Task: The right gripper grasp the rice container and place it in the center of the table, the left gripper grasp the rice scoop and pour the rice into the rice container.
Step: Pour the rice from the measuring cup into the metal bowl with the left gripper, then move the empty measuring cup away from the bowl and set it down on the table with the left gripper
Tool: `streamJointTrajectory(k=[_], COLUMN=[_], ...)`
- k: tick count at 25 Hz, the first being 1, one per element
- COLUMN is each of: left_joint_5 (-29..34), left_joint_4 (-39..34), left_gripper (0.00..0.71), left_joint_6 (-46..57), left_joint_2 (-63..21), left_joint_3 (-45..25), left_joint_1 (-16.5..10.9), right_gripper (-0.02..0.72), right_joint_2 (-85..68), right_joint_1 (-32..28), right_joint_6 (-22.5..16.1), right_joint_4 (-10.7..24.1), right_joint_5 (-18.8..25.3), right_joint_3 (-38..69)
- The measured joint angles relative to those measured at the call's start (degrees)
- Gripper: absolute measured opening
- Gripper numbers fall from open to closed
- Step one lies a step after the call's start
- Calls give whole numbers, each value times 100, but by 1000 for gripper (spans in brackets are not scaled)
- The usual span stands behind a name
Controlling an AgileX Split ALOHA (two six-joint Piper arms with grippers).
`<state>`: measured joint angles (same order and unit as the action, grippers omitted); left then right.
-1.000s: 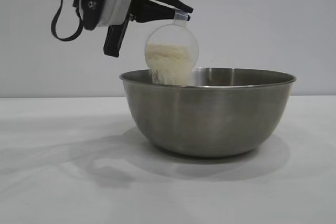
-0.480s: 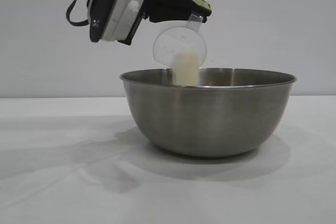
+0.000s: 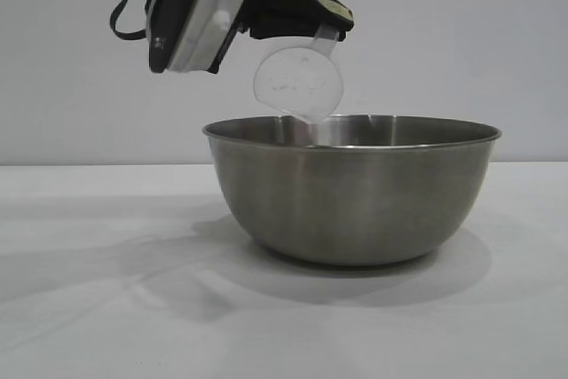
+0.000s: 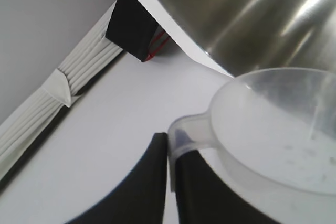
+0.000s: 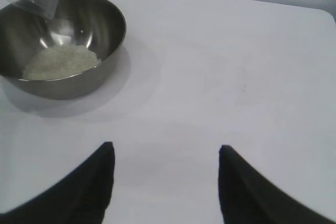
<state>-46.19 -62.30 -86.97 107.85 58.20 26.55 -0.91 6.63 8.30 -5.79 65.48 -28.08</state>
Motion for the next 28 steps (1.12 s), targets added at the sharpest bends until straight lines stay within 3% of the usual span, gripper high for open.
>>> streamJointTrajectory(k=[3, 11, 13, 18, 25, 28], left_joint_5=[-229, -330, -330, -323, -1175, -1537], left_joint_4=[436, 2252, 2503, 3154, 4169, 4671], left_gripper=[0, 0, 0, 0, 0, 0], left_joint_6=[1385, 6488, 7368, 8658, 9251, 9233], left_joint_2=[0, 0, 0, 0, 0, 0], left_joint_3=[0, 0, 0, -66, -1152, -1670], left_joint_1=[0, 0, 0, -93, -957, -1164], right_gripper=[371, 371, 371, 371, 371, 371], right_joint_2=[0, 0, 0, 0, 0, 0], right_joint_1=[0, 0, 0, 0, 0, 0], right_joint_6=[0, 0, 0, 0, 0, 0], right_joint_4=[0, 0, 0, 0, 0, 0], right_joint_5=[0, 0, 0, 0, 0, 0], right_joint_3=[0, 0, 0, 0, 0, 0])
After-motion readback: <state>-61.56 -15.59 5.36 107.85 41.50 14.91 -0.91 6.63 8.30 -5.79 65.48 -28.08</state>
